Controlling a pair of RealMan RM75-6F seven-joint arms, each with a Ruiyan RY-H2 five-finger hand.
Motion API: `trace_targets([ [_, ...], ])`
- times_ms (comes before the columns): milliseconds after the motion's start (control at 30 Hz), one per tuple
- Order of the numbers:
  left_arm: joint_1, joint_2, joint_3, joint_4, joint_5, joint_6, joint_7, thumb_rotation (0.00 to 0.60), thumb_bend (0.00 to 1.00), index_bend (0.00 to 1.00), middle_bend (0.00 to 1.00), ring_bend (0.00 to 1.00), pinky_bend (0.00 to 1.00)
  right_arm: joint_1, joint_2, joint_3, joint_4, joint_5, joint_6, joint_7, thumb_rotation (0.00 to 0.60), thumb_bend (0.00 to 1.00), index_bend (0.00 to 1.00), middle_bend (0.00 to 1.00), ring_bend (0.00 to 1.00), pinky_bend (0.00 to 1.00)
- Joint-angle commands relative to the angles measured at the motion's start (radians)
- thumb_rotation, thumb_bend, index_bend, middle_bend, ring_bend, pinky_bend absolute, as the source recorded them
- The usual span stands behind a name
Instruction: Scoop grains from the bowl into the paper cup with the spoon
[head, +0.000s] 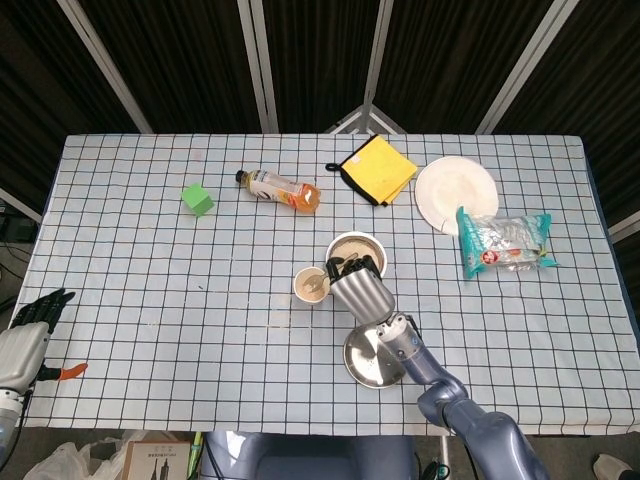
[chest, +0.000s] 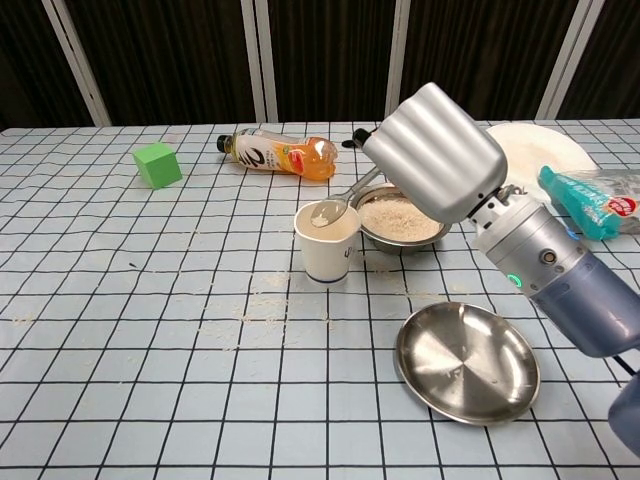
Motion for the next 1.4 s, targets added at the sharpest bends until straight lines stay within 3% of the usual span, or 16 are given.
trace_targets([
  [33,0.000,0.001,0.000,0.000,0.000,0.000,-0.001,0.600,0.00,0.00,0.00,0.00,0.00,-0.017,-0.011,-0.013,0.019,-0.001,-0.012,0.011,0.600,0.50,0.63,0.95,0.99,1.00],
  [300,-0.001,0.000,0.001,-0.001,-0.002,-0.002,0.001,0.600,0.00,0.00,0.00,0.00,0.00,0.004,-0.021,0.008,0.039,0.014,0.014,0.041,0.600,0.50,0.63,0.95,0.99,1.00],
  [567,0.000,0.000,0.001,-0.001,-0.005,0.000,0.003,0.600,0.00,0.00,0.00,0.00,0.00,-0.016,-0.033,-0.010,0.064,0.016,-0.022,0.042,0.600,0.50,0.63,0.95,0.99,1.00],
  [833,-0.004,0.000,0.001,-0.001,-0.007,-0.005,0.007,0.600,0.00,0.00,0.00,0.00,0.00,-0.008,-0.019,0.011,0.033,0.037,-0.008,0.061,0.600,0.50,0.63,0.95,0.99,1.00],
  [1133,-0.002,0.001,0.002,0.001,-0.007,-0.001,0.006,0.600,0.00,0.00,0.00,0.00,0.00,-0.051,0.047,0.030,-0.148,0.062,0.023,0.052,0.600,0.50,0.63,0.95,0.99,1.00],
  [1400,0.000,-0.002,0.004,0.002,-0.006,0.003,0.013,0.600,0.00,0.00,0.00,0.00,0.00,-0.158,0.216,0.014,-0.467,0.073,0.075,-0.019,0.600,0.50,0.63,0.95,0.99,1.00],
])
